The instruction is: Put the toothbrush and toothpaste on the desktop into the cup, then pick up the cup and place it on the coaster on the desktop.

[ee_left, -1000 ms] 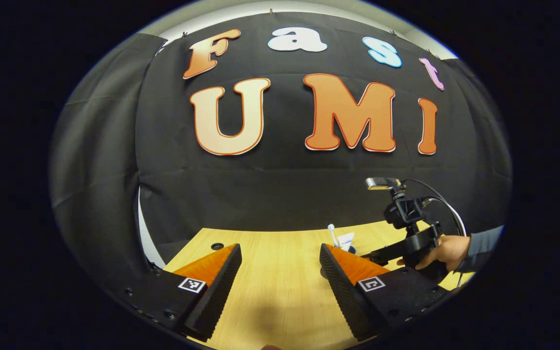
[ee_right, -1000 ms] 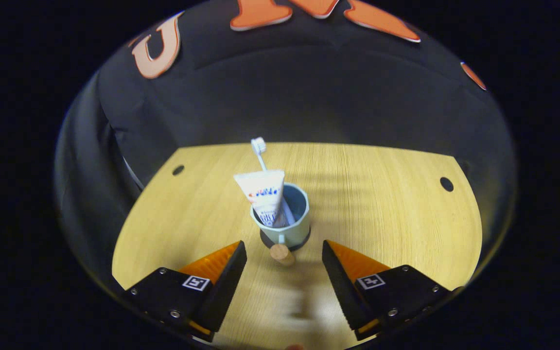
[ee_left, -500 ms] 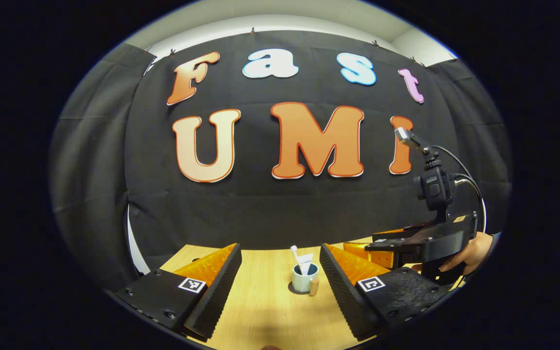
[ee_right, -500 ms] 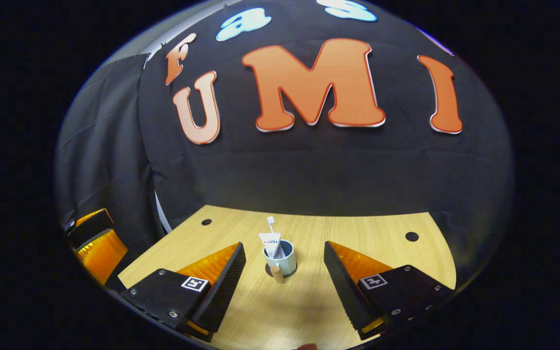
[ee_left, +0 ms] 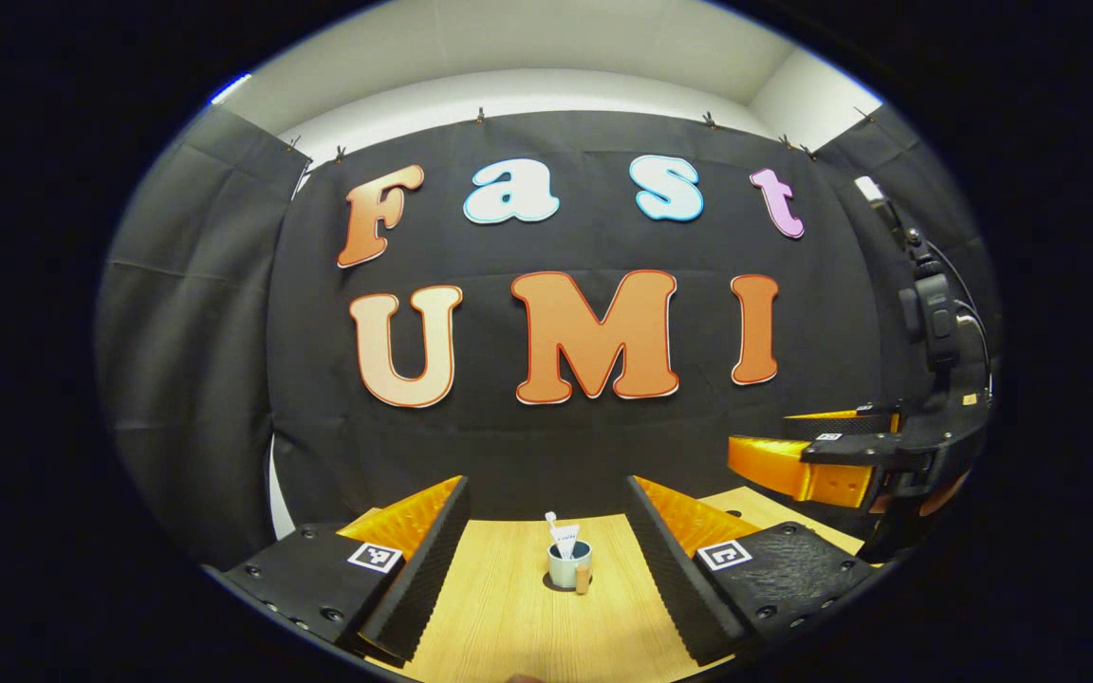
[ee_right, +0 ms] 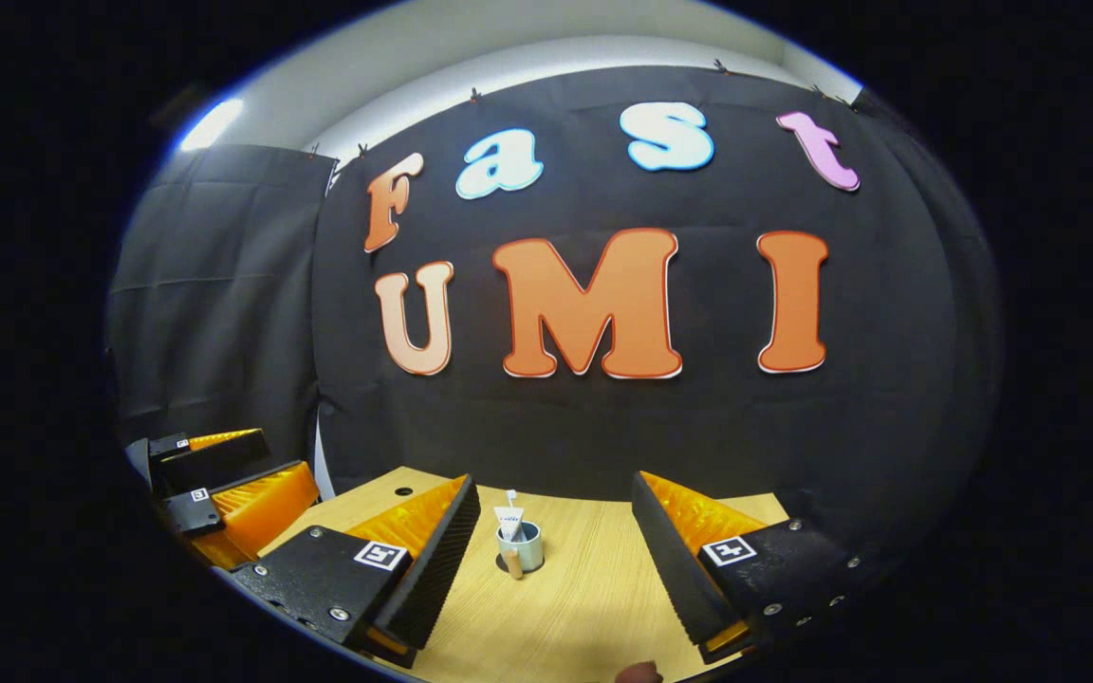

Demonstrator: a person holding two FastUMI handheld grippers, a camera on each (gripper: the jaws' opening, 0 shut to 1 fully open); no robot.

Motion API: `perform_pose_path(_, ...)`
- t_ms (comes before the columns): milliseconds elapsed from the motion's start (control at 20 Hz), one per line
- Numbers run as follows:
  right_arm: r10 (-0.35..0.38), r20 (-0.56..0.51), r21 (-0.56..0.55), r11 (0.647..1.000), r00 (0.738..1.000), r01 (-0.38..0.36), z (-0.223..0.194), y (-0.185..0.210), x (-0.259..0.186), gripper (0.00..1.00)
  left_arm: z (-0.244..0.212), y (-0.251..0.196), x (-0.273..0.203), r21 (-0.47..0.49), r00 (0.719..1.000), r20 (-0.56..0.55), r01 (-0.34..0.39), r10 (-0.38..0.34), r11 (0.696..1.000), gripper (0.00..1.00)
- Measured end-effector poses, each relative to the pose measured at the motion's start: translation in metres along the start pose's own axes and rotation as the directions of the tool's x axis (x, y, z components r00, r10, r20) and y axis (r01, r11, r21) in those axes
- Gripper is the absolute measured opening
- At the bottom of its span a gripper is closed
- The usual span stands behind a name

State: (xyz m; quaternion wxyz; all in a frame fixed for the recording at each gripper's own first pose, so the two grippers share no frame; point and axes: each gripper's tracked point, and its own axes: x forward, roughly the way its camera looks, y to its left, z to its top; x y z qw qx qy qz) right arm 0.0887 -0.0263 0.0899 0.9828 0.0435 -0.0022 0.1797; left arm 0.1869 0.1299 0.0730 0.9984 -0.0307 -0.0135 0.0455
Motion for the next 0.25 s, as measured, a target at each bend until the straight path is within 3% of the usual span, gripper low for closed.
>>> perform_pose_path(250,-0.008,0.055,0.003,1.0,0.998,0.008,0.016,0.002,-0.046,0.97,0.019,0.002,-0.034,-0.002,0.999,0.031,-0.042,0.042,0.999,0.99)
